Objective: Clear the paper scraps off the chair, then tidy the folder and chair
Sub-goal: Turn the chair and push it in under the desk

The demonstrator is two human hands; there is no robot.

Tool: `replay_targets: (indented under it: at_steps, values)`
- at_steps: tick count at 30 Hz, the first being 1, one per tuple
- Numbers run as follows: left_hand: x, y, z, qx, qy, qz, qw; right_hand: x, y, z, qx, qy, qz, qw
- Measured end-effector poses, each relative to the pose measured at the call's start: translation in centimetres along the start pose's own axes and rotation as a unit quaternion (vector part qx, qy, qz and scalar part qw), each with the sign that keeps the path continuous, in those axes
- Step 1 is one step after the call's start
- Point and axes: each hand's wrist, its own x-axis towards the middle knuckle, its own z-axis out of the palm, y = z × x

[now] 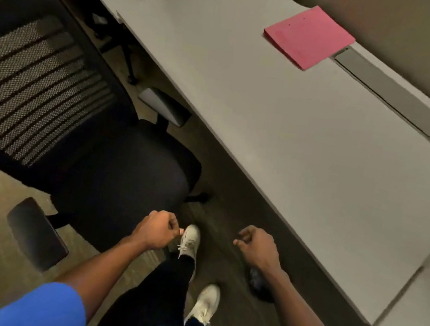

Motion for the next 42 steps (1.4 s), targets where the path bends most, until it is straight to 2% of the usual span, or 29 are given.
replay_targets:
  at_steps: [8, 19, 28, 34, 38, 42]
  values:
    - [-6.2, -6.1, 1.1, -0.018, 0.021, -0.053, 0.998, -5.6, 0.5, 5.5, -0.037, -0.087, -0.015, 0.995]
    - [-10.5, -15.3, -2.4, -0.05, 0.044, -0.096, 0.993, -8.5, -6.5, 13.8, -0.111, -0.123, -0.052, 0.985]
    - [-9.9, -30.1, -15.0, -0.049, 0.126, -0.057, 0.989, -8.6, -19.0, 24.9, -0.139, -0.089, -0.069, 0.984]
    - [-8.9, -38.5, -25.5, -0.041, 0.232, -0.077, 0.969, -8.9, -28.0, 32.2, -0.136, -0.077, -0.11, 0.981]
    - [-7.6, -41.2, -31.6, -0.043, 0.263, -0.088, 0.96, -8.3, -32.8, 35.7, -0.134, -0.054, -0.136, 0.98]
    - [-6.0, -41.0, -35.6, -0.123, 0.291, -0.041, 0.948, -7.1, -36.6, 38.3, -0.186, -0.039, -0.183, 0.965]
